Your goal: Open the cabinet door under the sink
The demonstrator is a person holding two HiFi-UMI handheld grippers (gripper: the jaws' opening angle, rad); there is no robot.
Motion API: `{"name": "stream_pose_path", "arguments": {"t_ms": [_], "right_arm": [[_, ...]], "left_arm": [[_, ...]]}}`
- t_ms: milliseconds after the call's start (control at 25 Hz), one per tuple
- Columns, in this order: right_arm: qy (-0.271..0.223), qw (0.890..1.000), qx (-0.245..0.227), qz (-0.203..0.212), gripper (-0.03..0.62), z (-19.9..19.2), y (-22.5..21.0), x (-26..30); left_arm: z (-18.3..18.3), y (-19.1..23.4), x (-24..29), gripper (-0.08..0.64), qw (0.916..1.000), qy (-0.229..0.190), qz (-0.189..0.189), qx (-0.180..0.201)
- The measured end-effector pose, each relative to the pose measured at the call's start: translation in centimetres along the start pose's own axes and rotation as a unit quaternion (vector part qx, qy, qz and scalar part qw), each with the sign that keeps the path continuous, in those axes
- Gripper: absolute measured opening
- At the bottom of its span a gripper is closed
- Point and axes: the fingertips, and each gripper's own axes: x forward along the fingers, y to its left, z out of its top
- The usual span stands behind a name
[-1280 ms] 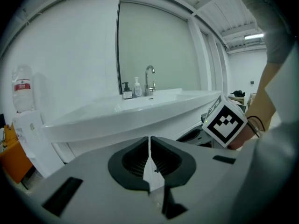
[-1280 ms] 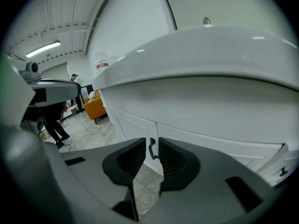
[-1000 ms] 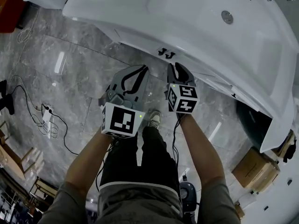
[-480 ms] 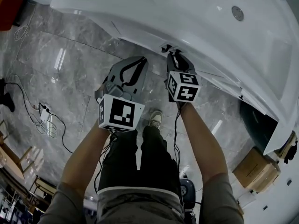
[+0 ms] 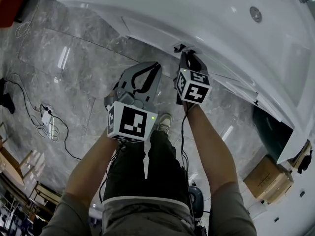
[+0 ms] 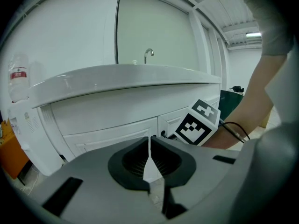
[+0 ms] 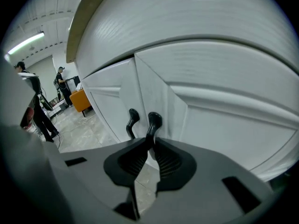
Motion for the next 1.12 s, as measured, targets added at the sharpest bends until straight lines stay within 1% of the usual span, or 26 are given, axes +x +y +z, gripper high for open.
{"name": "stream_pose_path", "arguments": {"t_ms": [120, 200, 360, 720, 840, 1000, 1120], "right_arm": [[0.001, 1.000, -0.010, -0.008, 0.057, -0.1, 0.0, -0.1], [0.004, 1.000, -0.015, -0.004, 0.057, -0.5, 0.3, -0.6], [0.004, 0.999, -0.037, 0.013, 0.057, -2.4, 1.3, -2.4], [0.008, 0.998, -0.054, 0.039, 0.057, -5.6, 2.5, -5.6], [0.011, 0.997, -0.060, 0.055, 0.057, -6.9, 3.1, -7.0], [0.010, 0.995, -0.077, 0.061, 0.057, -8.9, 2.9, -8.5], [0.005, 0.995, -0.074, 0.074, 0.057, -9.9, 3.1, -9.9]], "left_arm": [[0.0, -0.5, -0.1, 0.028, 1.0000, 0.001, -0.004, 0.000], [-0.1, -0.9, -0.2, 0.028, 1.0000, 0.004, -0.006, 0.001], [-0.5, -2.0, -0.6, 0.028, 0.9998, 0.011, -0.012, 0.006], [-1.1, -5.5, -1.5, 0.028, 0.9993, 0.025, -0.027, 0.005], [-1.3, -6.8, -1.8, 0.028, 0.9990, 0.029, -0.033, 0.000], [-1.7, -8.4, -2.1, 0.028, 0.9986, 0.036, -0.035, -0.014], [-2.0, -9.6, -2.5, 0.028, 0.9981, 0.042, -0.042, -0.013]]}}
